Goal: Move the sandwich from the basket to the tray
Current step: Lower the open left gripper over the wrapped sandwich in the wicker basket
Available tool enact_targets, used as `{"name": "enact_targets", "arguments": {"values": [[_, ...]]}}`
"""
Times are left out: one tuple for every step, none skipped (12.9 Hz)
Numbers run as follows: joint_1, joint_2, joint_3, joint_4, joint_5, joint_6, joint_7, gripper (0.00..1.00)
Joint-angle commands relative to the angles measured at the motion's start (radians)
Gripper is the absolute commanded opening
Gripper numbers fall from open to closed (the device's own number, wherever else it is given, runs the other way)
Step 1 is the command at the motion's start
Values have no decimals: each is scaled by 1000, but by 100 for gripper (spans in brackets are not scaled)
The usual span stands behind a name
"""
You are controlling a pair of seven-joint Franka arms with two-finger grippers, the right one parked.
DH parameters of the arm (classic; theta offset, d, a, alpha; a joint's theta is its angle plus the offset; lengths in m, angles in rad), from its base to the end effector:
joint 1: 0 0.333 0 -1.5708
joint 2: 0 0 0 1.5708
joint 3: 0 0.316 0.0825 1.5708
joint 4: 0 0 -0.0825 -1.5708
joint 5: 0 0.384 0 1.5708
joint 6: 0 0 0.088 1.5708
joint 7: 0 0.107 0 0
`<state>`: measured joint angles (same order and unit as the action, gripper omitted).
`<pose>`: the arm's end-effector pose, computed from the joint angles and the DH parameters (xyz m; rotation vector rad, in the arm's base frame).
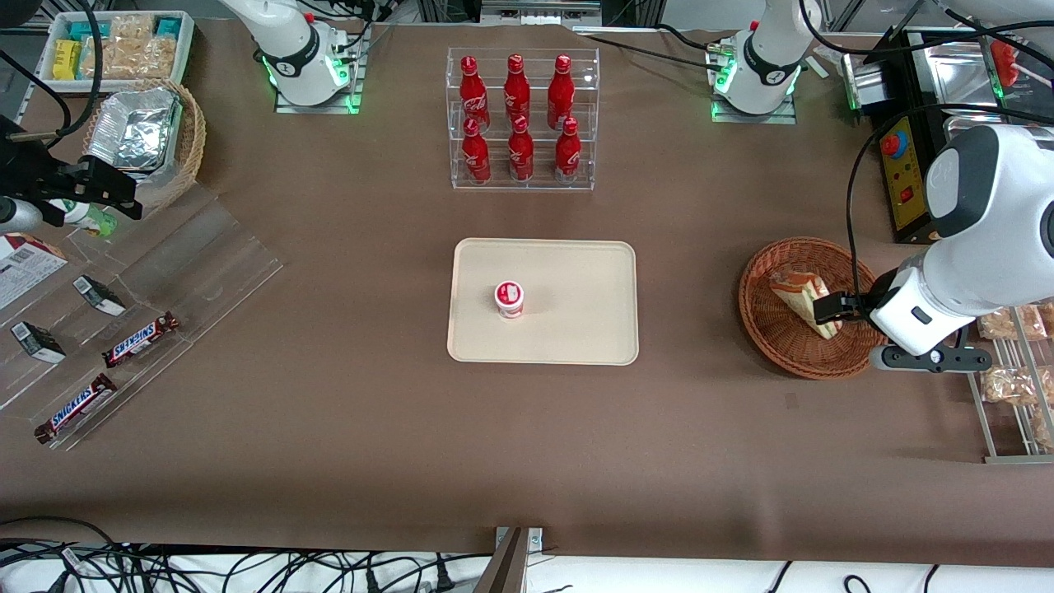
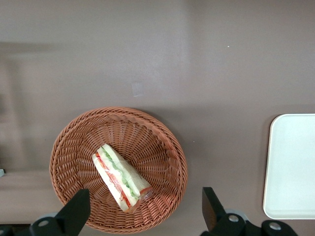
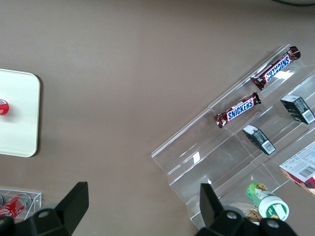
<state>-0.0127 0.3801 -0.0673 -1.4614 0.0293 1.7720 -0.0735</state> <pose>0.6647 -0.0443 0.4602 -3.1311 0.0147 0.1068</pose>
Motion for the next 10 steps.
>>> {"name": "enact_targets", "arguments": {"values": [[-1,11,0,29,-5,-22,18,100],[-1,11,0,29,-5,-22,18,100],[-1,11,0,29,-5,-22,18,100],[-1,11,0,29,-11,-22,14,100],[-3,11,0,29,-11,-22,11,100],[-1,11,0,29,-12,-20,9,100],[-3,13,0,29,-5,-20,9,100],[-3,13,0,29,-5,-20,8,100],[11,13,4,27,-11,-20,1,100],[20,13,11,23,-14,-20,-29,100]]}}
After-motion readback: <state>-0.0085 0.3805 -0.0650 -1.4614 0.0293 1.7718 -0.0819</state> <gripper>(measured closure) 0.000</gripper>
